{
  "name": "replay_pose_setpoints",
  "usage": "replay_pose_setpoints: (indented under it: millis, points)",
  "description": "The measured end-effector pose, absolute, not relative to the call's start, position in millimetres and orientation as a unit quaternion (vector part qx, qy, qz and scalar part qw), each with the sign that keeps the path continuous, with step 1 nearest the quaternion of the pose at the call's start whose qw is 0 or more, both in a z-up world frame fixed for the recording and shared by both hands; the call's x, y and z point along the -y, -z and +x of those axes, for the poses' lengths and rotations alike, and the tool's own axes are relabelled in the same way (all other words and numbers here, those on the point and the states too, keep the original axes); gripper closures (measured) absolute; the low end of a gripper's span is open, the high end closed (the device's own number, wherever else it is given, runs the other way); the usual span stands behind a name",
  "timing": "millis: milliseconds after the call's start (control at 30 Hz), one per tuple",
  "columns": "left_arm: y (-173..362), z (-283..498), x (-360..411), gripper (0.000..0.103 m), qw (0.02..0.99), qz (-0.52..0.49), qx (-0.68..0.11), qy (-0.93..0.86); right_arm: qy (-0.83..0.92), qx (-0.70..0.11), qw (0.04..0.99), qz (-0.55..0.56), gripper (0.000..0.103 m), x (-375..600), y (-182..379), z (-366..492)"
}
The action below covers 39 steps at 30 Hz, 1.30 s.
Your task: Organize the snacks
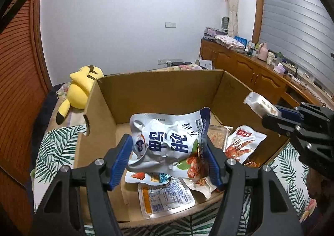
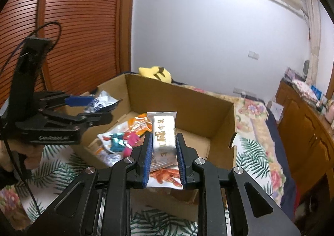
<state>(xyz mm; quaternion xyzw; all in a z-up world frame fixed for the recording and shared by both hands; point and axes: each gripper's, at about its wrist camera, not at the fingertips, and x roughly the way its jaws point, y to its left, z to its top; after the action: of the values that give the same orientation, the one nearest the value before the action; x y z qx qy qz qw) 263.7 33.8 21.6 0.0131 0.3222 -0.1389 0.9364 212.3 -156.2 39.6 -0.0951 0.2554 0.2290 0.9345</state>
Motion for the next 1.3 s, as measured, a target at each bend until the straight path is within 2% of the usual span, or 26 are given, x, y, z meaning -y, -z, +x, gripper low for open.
replay_pose_setpoints:
  millis: [500, 533, 600, 667, 767, 1067, 1200, 1300]
  points:
    - [-9, 274, -30, 0.030, 0.934, 0.013, -0.327, 0.144, -0.226, -0.285, 0.928, -0.080, 0.082, 148, -16, 235]
    - [-8, 274, -30, 0.029, 0.933, 0.014, -0.328, 0.146, -0.227, -0.286, 0.928, -0.079, 0.079, 148, -15, 236]
    - [-6, 274, -28, 0.027, 0.933, 0.017, -0.328, 0.148, -0.228, -0.286, 0.927, -0.081, 0.065, 147, -14, 236]
    - [-7, 271, -26, 0.025, 0.934, 0.015, -0.323, 0.149, -0.227, -0.284, 0.928, -0.080, 0.061, 147, -13, 235]
    - [-7, 270, -27, 0.024, 0.934, 0.010, -0.323, 0.151, -0.230, -0.286, 0.928, -0.064, 0.045, 151, -14, 234]
    - [-21, 248, -25, 0.022, 0.938, 0.009, -0.309, 0.154, -0.237, -0.267, 0.933, -0.046, 0.045, 157, -27, 203]
    - [-32, 232, -23, 0.008, 0.943, 0.012, -0.297, 0.148, -0.239, -0.254, 0.936, -0.045, 0.045, 159, -38, 180]
    - [-43, 219, -22, 0.007, 0.946, 0.018, -0.288, 0.145, -0.238, -0.244, 0.939, -0.041, 0.045, 162, -47, 164]
